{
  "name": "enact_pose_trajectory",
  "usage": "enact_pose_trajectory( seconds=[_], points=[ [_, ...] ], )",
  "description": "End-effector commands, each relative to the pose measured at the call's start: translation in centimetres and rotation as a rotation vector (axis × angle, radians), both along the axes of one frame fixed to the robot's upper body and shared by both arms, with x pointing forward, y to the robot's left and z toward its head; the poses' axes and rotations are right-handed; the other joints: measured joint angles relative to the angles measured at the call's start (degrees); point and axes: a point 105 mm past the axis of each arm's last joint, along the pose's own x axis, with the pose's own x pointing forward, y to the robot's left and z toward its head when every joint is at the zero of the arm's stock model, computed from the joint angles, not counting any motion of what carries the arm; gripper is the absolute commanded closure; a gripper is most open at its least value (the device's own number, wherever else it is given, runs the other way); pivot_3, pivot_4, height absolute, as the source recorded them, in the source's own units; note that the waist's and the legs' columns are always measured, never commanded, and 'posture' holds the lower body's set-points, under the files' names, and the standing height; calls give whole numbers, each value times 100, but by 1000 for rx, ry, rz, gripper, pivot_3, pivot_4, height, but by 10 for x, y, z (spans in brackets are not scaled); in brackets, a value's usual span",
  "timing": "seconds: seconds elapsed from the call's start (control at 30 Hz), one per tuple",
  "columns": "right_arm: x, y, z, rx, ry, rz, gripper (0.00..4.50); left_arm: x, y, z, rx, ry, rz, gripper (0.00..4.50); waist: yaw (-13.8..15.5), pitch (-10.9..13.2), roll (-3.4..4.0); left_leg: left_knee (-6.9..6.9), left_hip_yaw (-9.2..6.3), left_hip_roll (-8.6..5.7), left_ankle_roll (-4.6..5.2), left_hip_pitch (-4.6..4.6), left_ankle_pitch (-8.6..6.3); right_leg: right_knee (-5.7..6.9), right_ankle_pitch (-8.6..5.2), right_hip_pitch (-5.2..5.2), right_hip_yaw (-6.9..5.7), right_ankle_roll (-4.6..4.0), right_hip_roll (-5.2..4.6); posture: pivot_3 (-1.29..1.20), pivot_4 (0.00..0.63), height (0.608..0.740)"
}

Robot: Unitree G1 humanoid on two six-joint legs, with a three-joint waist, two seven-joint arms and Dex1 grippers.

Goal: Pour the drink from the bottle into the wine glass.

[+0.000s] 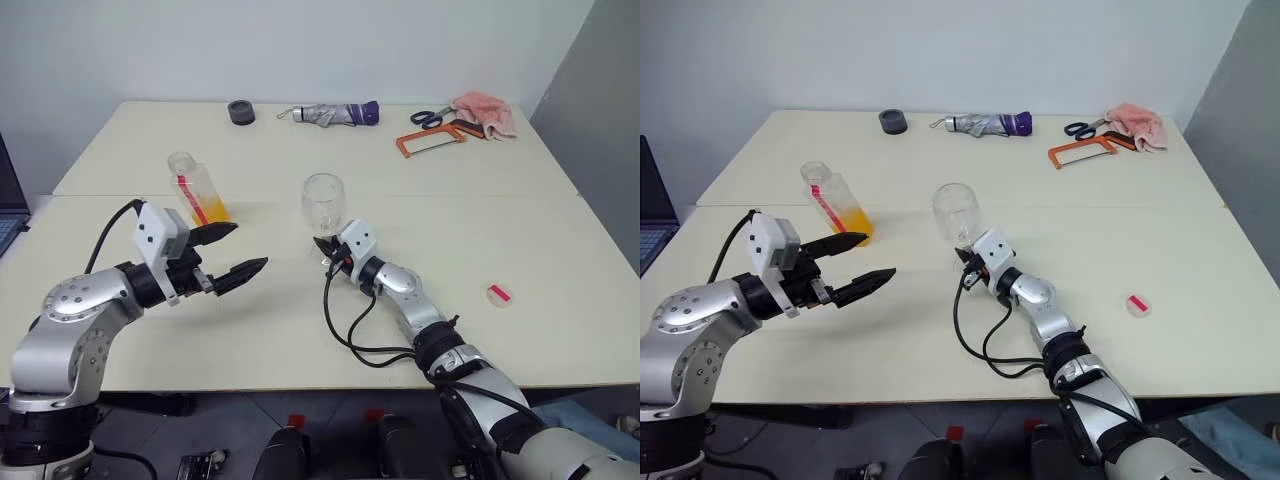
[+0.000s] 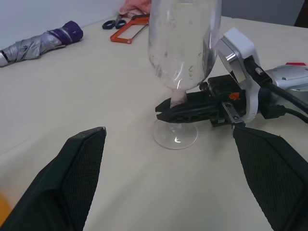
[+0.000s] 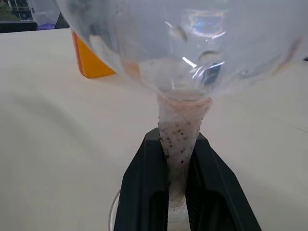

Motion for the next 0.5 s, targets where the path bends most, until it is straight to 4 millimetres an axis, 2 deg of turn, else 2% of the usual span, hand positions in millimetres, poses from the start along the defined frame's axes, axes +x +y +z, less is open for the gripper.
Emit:
enact_pose_trajectory(
  seconds=[0.03, 0.07, 0.13, 0.2, 0.47, 0.5],
  points=[
    [1, 0, -1, 11, 10, -5, 4347, -7, 3, 18, 23, -61, -6, 0, 1, 0, 0, 0, 0, 0, 0, 0, 0, 0, 0, 0, 0, 0, 0, 0, 150, 740],
    [1, 0, -1, 21, 15, -5, 4347, -7, 4, 18, 25, -64, -3, 0, 1, 0, 0, 0, -1, 0, 0, 0, 0, 0, 0, 1, -1, 0, 0, 0, 150, 740],
    [0, 1, -1, 36, 24, -1, 3604, -6, 5, 19, 30, -70, -2, 0, 1, 0, 0, 0, 0, -1, 0, 1, 0, 0, 0, 1, -1, 0, 0, 0, 150, 740],
    [-1, 2, 0, 43, 26, 9, 3089, -5, 4, 21, 31, -75, -5, 0, 1, 1, 1, 0, -1, -1, 0, 0, 0, 0, 0, 1, -1, 0, 0, 0, 150, 740],
    [-5, -3, -1, 54, 20, 18, 178, -2, 1, 24, 24, -103, -21, 0, -7, 1, 2, -2, 0, 0, 0, 0, 0, -1, 0, -1, 0, 0, 2, 0, 150, 740],
    [-6, -4, -1, 55, 21, 17, 46, -1, 1, 25, 21, -106, -21, 0, -6, 1, 2, -2, 1, -1, 0, 0, 0, -1, 0, -1, 0, 0, 1, 0, 150, 740]
  ],
)
